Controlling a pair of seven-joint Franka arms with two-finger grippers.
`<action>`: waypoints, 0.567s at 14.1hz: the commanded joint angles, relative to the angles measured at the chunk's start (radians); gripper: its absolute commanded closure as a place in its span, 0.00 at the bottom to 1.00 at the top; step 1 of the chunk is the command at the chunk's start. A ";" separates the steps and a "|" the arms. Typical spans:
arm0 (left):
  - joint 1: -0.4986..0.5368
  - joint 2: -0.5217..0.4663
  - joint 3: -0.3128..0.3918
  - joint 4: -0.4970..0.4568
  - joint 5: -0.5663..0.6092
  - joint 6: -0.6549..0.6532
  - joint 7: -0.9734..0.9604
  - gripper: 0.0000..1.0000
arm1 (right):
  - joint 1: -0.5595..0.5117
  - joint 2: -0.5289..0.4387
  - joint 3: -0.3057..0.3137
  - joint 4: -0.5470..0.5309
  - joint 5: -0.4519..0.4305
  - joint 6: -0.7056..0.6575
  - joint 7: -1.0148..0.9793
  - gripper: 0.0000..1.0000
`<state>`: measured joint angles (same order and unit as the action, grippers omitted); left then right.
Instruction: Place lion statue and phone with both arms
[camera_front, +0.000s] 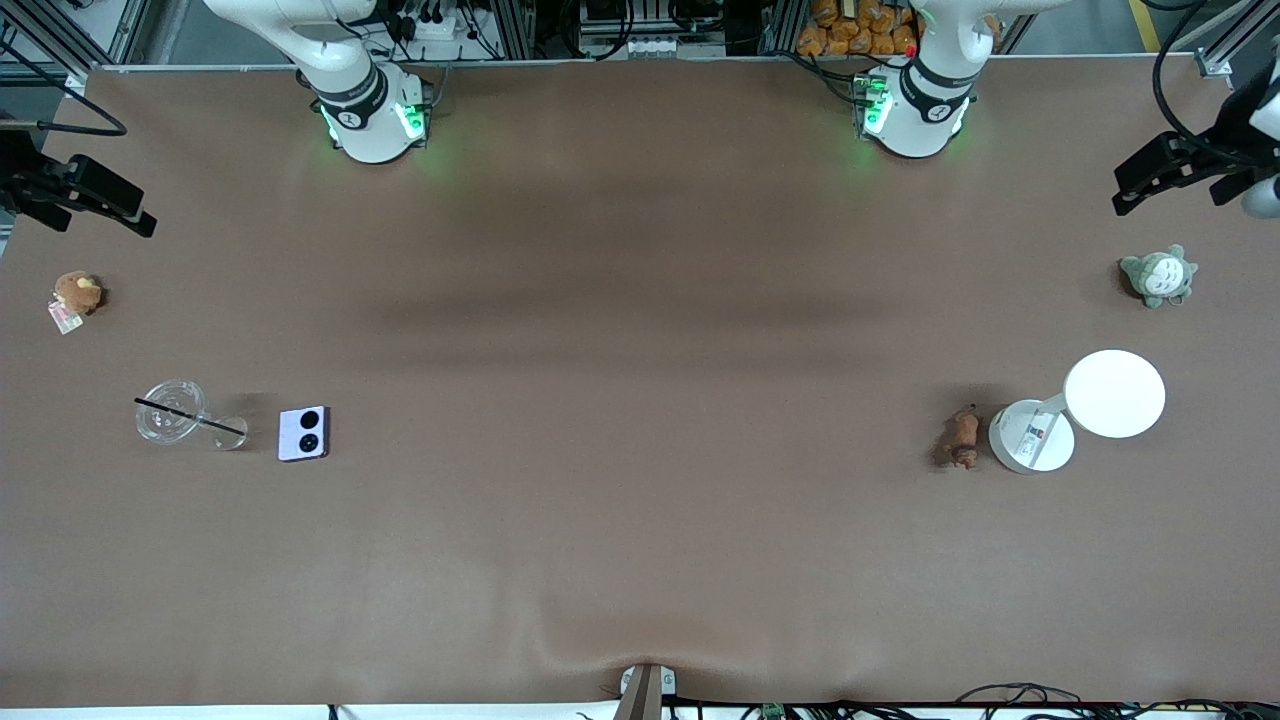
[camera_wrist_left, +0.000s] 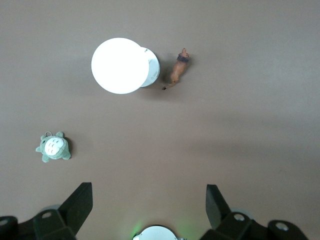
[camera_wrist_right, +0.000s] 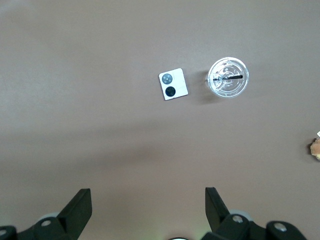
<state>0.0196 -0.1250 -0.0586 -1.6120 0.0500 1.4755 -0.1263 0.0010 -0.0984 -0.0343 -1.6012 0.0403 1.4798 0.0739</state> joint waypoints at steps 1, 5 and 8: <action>0.017 -0.018 -0.001 0.003 -0.041 -0.001 0.002 0.00 | -0.012 -0.012 0.020 0.007 -0.029 -0.007 0.001 0.00; 0.011 -0.005 -0.009 0.033 -0.041 -0.001 0.007 0.00 | 0.002 -0.011 0.019 0.026 -0.028 -0.012 0.001 0.00; 0.000 0.010 -0.013 0.055 -0.044 -0.003 0.004 0.00 | 0.005 -0.003 0.016 0.035 -0.017 -0.018 0.004 0.00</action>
<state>0.0230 -0.1290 -0.0682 -1.5874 0.0234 1.4763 -0.1252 0.0040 -0.0996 -0.0201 -1.5803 0.0279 1.4719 0.0735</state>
